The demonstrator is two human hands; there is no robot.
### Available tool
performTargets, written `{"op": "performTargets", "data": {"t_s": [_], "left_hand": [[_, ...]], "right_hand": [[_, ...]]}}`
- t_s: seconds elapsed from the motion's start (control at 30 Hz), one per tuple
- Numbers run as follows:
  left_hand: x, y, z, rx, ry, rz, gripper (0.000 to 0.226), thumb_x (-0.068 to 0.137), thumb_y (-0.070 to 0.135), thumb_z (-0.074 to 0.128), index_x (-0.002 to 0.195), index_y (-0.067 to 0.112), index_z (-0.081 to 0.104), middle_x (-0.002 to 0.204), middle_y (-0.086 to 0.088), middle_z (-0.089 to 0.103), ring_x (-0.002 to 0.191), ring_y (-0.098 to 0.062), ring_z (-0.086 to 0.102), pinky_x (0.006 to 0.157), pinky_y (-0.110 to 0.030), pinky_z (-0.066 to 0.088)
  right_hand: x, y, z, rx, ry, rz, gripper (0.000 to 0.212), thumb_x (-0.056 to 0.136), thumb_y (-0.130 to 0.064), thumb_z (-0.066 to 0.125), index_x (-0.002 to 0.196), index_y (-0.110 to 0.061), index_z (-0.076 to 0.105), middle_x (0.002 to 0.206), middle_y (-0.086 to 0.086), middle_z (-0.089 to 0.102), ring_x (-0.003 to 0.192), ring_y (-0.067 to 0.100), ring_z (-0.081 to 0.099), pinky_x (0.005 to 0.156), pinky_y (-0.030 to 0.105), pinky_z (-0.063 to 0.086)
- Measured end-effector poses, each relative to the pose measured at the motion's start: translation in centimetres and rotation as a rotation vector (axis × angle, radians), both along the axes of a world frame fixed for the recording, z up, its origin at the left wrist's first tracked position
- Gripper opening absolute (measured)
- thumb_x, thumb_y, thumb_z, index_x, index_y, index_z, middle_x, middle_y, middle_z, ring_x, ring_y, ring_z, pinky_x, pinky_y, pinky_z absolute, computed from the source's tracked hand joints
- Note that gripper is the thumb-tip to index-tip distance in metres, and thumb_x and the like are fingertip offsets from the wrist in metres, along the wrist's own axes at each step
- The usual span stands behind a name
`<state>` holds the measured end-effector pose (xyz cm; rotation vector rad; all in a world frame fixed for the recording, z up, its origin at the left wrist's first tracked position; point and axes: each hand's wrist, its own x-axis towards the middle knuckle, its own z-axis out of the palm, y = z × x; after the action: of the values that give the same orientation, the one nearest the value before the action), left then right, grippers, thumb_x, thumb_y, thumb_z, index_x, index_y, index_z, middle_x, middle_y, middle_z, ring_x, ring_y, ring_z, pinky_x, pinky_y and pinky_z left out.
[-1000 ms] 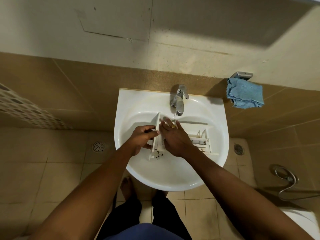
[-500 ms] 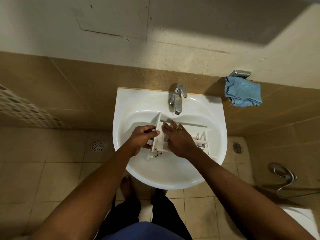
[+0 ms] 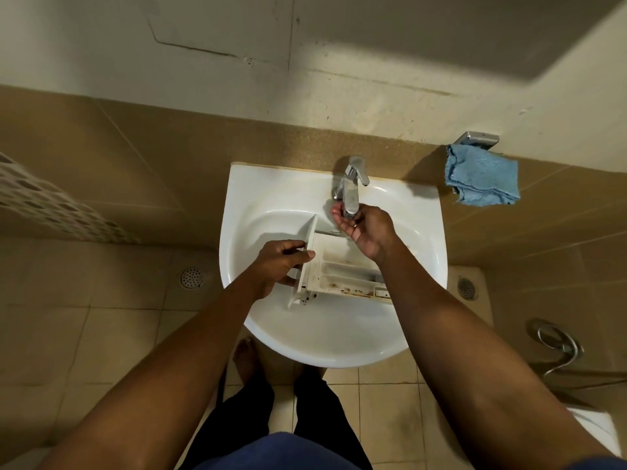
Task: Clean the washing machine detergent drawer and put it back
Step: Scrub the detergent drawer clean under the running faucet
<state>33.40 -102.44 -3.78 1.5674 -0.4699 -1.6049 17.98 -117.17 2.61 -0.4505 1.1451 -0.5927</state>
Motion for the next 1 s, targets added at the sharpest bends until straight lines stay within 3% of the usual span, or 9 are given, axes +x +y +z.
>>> {"op": "performTargets", "data": {"t_s": [0.07, 0.13, 0.3, 0.37, 0.43, 0.6, 0.7, 0.87, 1.0], "left_hand": [[0.1, 0.1, 0.1, 0.003, -0.008, 0.004, 0.054, 0.089, 0.025, 0.082, 0.138, 0.015, 0.065, 0.117, -0.006, 0.076, 0.109, -0.022, 0.072, 0.077, -0.046, 0.065], [0.1, 0.1, 0.1, 0.008, -0.004, 0.007, 0.054, 0.089, 0.025, 0.082, 0.139, 0.015, 0.063, 0.118, -0.006, 0.075, 0.109, -0.022, 0.072, 0.078, -0.046, 0.065], [-0.3, 0.0, 0.3, -0.003, -0.005, 0.002, 0.053, 0.088, 0.026, 0.083, 0.137, 0.013, 0.065, 0.112, -0.004, 0.077, 0.103, -0.019, 0.073, 0.07, -0.038, 0.064], [-0.5, -0.1, 0.3, 0.001, -0.017, -0.004, 0.055, 0.088, 0.026, 0.083, 0.139, 0.013, 0.064, 0.113, -0.004, 0.076, 0.104, -0.019, 0.073, 0.068, -0.036, 0.063], [-0.5, -0.2, 0.3, 0.008, -0.02, -0.007, 0.057, 0.088, 0.026, 0.083, 0.14, 0.013, 0.063, 0.115, -0.006, 0.076, 0.108, -0.022, 0.072, 0.071, -0.039, 0.064], [-0.5, -0.3, 0.4, 0.004, -0.022, -0.017, 0.051, 0.089, 0.023, 0.082, 0.137, 0.014, 0.064, 0.114, -0.006, 0.076, 0.103, -0.02, 0.072, 0.076, -0.043, 0.065], [-0.4, -0.2, 0.4, 0.003, -0.017, -0.004, 0.053, 0.089, 0.024, 0.082, 0.138, 0.013, 0.064, 0.115, -0.007, 0.076, 0.105, -0.023, 0.072, 0.075, -0.044, 0.065], [-0.4, -0.2, 0.2, 0.008, -0.009, 0.0, 0.05, 0.089, 0.023, 0.083, 0.135, 0.014, 0.066, 0.114, -0.007, 0.076, 0.109, -0.025, 0.072, 0.076, -0.045, 0.065], [-0.7, -0.4, 0.4, 0.007, -0.013, -0.016, 0.045, 0.089, 0.022, 0.082, 0.131, 0.016, 0.067, 0.112, -0.005, 0.076, 0.097, -0.017, 0.072, 0.07, -0.04, 0.064]], "right_hand": [[0.1, 0.2, -0.8, 0.033, -0.008, 0.015, 0.042, 0.087, 0.018, 0.024, 0.103, 0.017, 0.063, 0.097, 0.028, 0.074, 0.083, 0.036, 0.077, 0.076, 0.04, 0.065], [-0.4, 1.6, -1.9, -0.056, 0.13, 0.2, 0.045, 0.087, 0.019, 0.026, 0.106, 0.013, 0.066, 0.107, 0.028, 0.074, 0.097, 0.037, 0.076, 0.092, 0.044, 0.062], [-3.5, 8.1, -2.5, -0.796, 0.552, 0.766, 0.038, 0.097, 0.005, 0.052, 0.119, -0.01, 0.078, 0.126, 0.008, 0.074, 0.122, 0.016, 0.067, 0.112, 0.037, 0.049], [-5.3, 10.7, -2.6, -1.125, 0.653, 1.01, 0.046, 0.093, 0.009, 0.049, 0.129, -0.008, 0.072, 0.14, 0.01, 0.065, 0.135, 0.019, 0.057, 0.119, 0.036, 0.041], [-6.9, 12.6, -2.5, -1.294, 0.669, 1.153, 0.055, 0.087, 0.01, 0.048, 0.135, -0.009, 0.068, 0.146, 0.009, 0.06, 0.14, 0.023, 0.053, 0.121, 0.04, 0.038], [-6.3, 9.3, -2.9, -1.379, 0.8, 1.254, 0.056, 0.082, 0.013, 0.051, 0.134, -0.004, 0.067, 0.147, 0.012, 0.059, 0.135, 0.031, 0.057, 0.116, 0.053, 0.044], [-5.4, 8.0, -3.3, -1.355, 0.861, 1.246, 0.054, 0.08, 0.009, 0.052, 0.129, -0.004, 0.069, 0.15, 0.011, 0.056, 0.135, 0.032, 0.057, 0.108, 0.05, 0.051], [-7.8, 12.8, -2.4, -1.435, 0.796, 1.205, 0.051, 0.083, 0.006, 0.054, 0.131, -0.007, 0.07, 0.143, 0.011, 0.063, 0.138, 0.025, 0.055, 0.122, 0.044, 0.036], [-7.4, 10.8, -2.9, -1.421, 0.814, 1.203, 0.05, 0.083, 0.003, 0.051, 0.126, -0.009, 0.073, 0.137, 0.008, 0.068, 0.137, 0.025, 0.056, 0.121, 0.046, 0.037]]}}
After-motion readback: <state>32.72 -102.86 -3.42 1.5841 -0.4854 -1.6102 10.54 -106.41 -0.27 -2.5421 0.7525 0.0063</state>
